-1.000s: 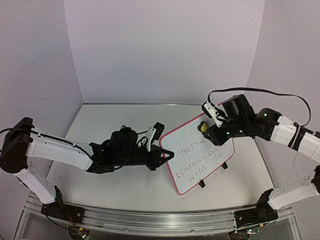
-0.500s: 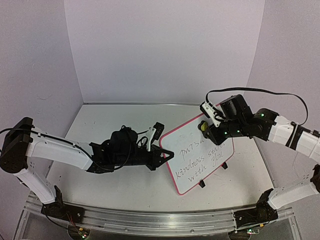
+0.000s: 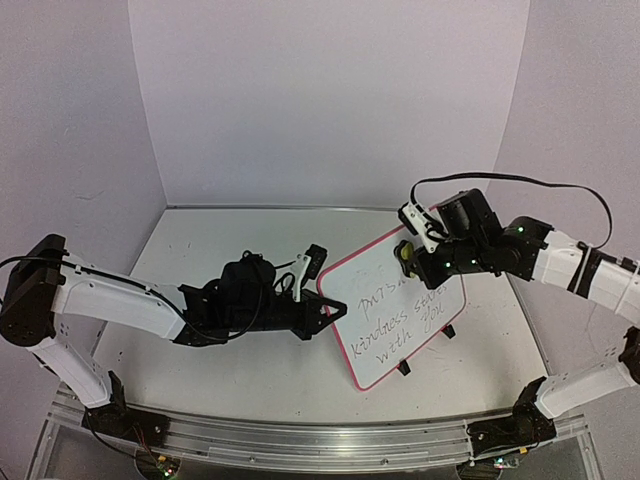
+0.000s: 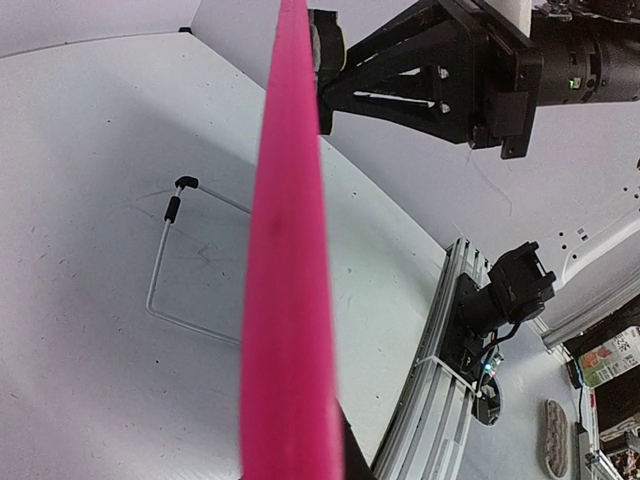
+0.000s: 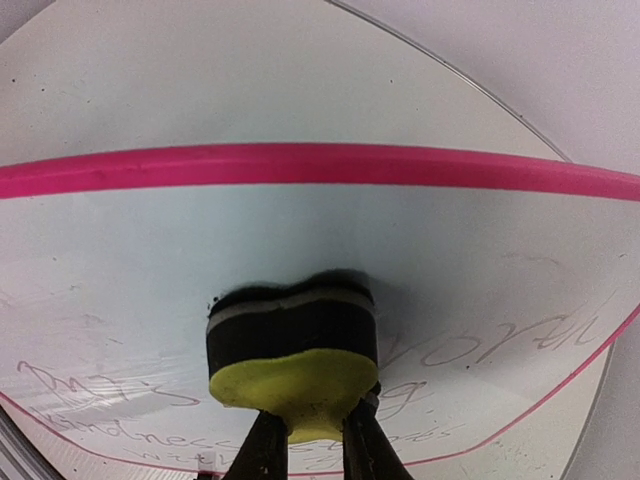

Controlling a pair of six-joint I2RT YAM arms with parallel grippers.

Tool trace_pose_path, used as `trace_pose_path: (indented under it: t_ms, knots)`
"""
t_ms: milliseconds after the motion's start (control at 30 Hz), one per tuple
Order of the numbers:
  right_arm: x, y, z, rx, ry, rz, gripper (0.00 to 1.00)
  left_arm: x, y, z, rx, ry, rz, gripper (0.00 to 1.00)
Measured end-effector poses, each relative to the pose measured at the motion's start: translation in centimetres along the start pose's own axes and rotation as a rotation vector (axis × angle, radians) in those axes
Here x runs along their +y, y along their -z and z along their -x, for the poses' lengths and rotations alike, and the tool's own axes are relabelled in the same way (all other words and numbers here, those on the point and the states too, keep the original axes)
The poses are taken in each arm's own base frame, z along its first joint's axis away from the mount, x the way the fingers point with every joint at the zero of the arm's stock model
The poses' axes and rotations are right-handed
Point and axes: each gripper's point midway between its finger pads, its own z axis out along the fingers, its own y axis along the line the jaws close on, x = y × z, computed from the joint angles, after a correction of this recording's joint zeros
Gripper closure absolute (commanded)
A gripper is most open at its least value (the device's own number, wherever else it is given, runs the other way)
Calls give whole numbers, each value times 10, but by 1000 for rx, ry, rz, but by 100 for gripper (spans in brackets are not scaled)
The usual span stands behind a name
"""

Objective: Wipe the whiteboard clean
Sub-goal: Erase the whiteboard at the center of the board.

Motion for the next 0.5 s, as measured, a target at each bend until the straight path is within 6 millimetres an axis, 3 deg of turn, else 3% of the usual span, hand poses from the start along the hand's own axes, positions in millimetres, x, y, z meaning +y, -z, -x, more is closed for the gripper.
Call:
trace_pose_path:
  t_ms: [100, 333, 400, 500]
  knots:
    - [19, -2, 4, 1, 26, 28, 88, 1, 0, 1, 2, 13, 7, 100]
    - [94, -1, 21, -12, 137, 128, 88, 6, 0, 0, 5, 47, 22, 100]
    - [105, 0, 23, -15, 143, 136, 89, 6, 0, 0, 7, 48, 23, 100]
    - [107, 0, 24, -13, 137, 111, 89, 6, 0, 0, 8, 51, 24, 100]
